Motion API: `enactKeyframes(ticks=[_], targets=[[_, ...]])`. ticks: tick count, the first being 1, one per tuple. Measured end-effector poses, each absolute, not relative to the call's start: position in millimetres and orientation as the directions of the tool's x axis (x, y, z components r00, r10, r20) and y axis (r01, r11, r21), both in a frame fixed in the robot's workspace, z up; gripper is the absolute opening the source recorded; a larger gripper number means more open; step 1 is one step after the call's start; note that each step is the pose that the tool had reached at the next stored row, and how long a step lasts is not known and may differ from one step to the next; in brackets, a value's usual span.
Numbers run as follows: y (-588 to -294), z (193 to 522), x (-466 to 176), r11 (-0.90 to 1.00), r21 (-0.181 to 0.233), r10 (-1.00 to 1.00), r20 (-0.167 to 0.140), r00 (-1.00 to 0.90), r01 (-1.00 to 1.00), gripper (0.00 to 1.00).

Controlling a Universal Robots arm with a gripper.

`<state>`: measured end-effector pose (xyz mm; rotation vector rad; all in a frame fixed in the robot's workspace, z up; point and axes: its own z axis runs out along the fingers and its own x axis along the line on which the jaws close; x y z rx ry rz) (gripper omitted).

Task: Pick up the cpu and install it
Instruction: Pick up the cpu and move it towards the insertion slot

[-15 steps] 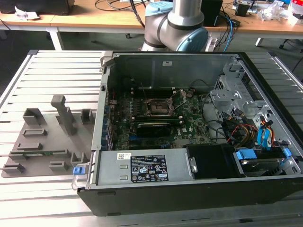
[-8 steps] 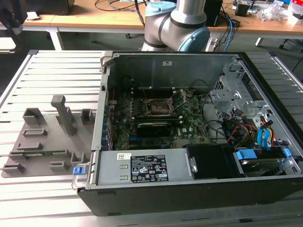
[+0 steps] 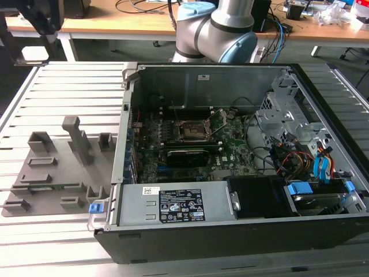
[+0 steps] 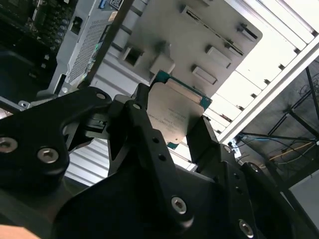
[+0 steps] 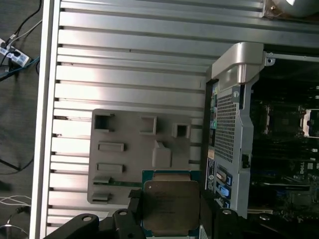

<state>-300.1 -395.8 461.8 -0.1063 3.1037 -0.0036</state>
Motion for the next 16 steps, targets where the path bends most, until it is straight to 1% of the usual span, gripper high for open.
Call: enactKeyframes(ticks=[4,10,16], targets=[[-396,462,-284,0.998,-0.004,-0.068,-0.036,-0.997,-0.068,0.55],[-396,459,-232,0.998,-0.005,-0.069,-0.034,-0.997,-0.068,0.55],[-395,456,-209,0.998,-0.005,-0.068,-0.032,-0.997,-0.068,0.55]])
